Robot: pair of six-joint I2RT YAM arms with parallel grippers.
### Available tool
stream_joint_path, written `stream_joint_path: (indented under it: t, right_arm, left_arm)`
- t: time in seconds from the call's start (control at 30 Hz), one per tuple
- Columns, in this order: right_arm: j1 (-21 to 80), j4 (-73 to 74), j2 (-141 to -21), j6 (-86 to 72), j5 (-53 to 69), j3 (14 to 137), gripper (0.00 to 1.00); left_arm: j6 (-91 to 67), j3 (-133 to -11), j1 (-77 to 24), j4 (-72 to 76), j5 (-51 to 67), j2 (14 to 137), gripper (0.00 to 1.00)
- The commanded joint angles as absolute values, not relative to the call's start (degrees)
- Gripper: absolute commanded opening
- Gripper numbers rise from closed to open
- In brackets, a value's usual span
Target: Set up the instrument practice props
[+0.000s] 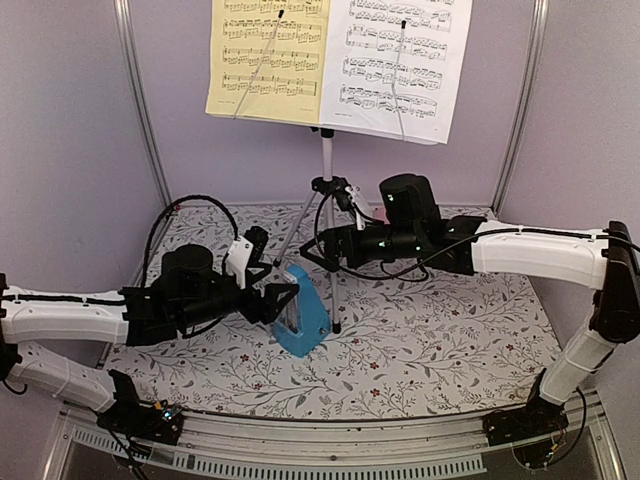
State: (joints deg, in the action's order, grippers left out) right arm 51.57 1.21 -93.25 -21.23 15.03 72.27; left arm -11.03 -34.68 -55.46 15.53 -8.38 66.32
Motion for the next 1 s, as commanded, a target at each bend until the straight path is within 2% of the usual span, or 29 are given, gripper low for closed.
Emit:
stream_joint_path:
  t: [0.0,0.1,0.27,0.4,0.77,0.97]
  right_arm:
    - [51.5,4.1,-95.6,-22.3,14.6,73.9,0.96]
    - [51.8,4.9,-97.7,-22.8,15.4,74.8,0.94]
    - [53.1,5.6,-100.0,-22.9,14.7,76.4,0.93]
    - [53.2,6.4,-101.1,-23.6,13.4,77.6,0.92]
    - [53.3,8.2,-102.8,-23.8,12.9,78.2,0.87]
    - [53.3,9.7,-102.9,-23.6,11.7,78.1,0.85]
  left_arm:
    - [-10.1,-34.2,-54.5,17.2,-6.7,67.2,0.81]
    - [-9.9,-34.7,-54.5,18.0,-5.2,69.6,0.79]
    - [-9.7,-34.8,-54.5,19.4,-4.2,71.0,0.67]
    - [-9.0,-34.8,-54.4,19.8,-4.5,71.0,0.62]
    - [-8.2,-35.8,-54.1,20.1,-5.4,72.4,0.60]
    - [-7.9,-36.1,-53.9,20.1,-5.5,72.5,0.54]
